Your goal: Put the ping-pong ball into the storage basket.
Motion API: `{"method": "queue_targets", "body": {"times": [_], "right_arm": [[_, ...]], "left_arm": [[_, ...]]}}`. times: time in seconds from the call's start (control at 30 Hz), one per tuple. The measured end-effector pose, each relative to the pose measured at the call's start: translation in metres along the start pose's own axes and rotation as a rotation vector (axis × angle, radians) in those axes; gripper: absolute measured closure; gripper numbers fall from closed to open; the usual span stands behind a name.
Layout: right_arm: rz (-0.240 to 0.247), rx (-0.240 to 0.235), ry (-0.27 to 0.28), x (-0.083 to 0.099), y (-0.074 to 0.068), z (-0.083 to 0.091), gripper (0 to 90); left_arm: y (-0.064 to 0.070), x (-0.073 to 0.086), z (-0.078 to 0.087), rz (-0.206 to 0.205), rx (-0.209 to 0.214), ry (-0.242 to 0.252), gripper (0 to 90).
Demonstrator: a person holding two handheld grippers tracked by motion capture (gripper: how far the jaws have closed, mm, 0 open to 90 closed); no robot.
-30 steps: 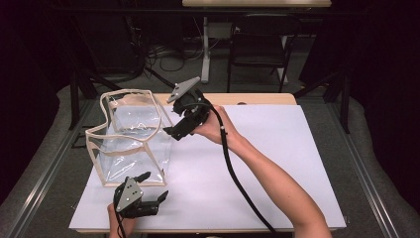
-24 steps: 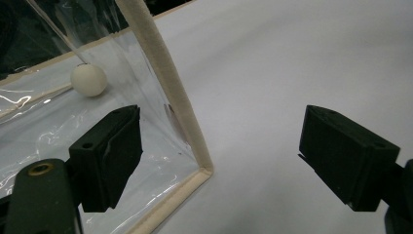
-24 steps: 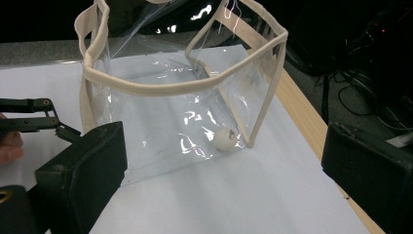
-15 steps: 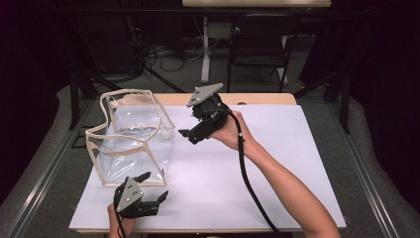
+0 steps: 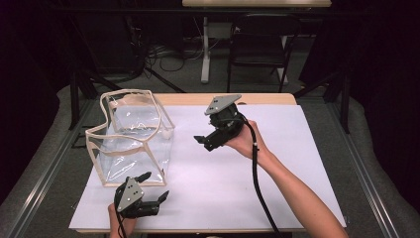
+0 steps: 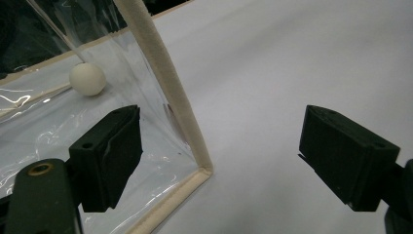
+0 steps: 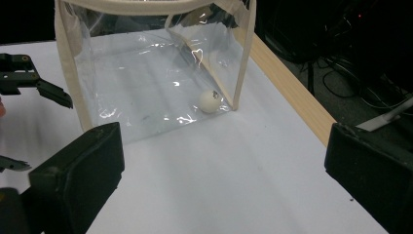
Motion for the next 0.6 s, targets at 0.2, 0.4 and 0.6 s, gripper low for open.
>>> {"method": "queue_targets", "body": {"times": [0.2, 0.4, 0.6], "right_arm": [[-0.011, 0.012, 0.012, 0.014, -0.001, 0.007, 0.2], [-0.018, 0.024, 0.026, 0.024, -0.003, 0.014, 0.0], [-0.021, 0.039, 0.035, 0.035, -0.005, 0.021, 0.0]], "left_arm": [[0.000, 0.000, -0.001, 0.007, -0.002, 0.000, 16.1], [0.001, 0.000, -0.001, 0.008, 0.001, 0.002, 16.1], [0.001, 0.000, -0.001, 0.005, 0.000, -0.001, 16.1]]}}
Point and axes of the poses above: each handheld gripper's, and its own axes: z roughly backward along the jaws, x roughly out of its underside, y roughly to its right, the point moved 3 cm from there along -z, roughly forward along the jaws, and after that the axes turned 7 degrees about -x, right-handed, at the moved point
